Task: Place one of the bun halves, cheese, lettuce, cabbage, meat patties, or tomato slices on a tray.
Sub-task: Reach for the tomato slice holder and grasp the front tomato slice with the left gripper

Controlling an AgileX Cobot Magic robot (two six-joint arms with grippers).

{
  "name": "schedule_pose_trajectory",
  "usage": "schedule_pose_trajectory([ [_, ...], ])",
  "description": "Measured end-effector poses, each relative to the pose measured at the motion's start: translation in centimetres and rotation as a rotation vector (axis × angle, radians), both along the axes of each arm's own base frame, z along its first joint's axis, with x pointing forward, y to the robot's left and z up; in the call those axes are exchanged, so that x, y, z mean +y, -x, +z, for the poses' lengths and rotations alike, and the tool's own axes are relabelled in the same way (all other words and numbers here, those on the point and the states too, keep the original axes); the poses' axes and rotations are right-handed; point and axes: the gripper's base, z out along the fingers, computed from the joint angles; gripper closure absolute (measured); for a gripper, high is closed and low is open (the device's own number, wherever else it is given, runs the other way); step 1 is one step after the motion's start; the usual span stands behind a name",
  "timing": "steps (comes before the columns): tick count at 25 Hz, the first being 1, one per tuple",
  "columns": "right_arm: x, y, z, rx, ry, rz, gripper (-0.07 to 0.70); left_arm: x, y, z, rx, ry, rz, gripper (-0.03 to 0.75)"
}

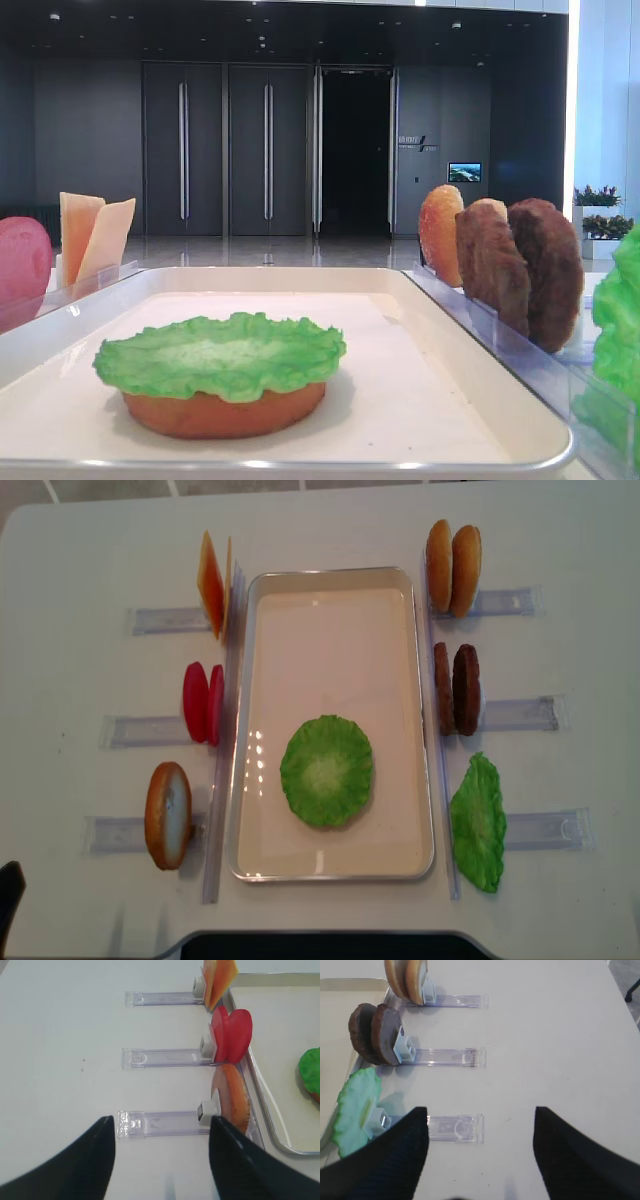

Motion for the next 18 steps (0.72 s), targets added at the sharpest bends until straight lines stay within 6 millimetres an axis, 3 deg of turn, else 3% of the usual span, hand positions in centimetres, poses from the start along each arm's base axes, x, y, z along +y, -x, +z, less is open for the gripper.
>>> schedule_pose_trajectory([
  [18, 0.0, 0.0, 0.0, 0.0, 0.0, 0.0, 0.171, 0.0, 0.05, 0.01, 0.003, 0.0, 0.0, 0.263],
])
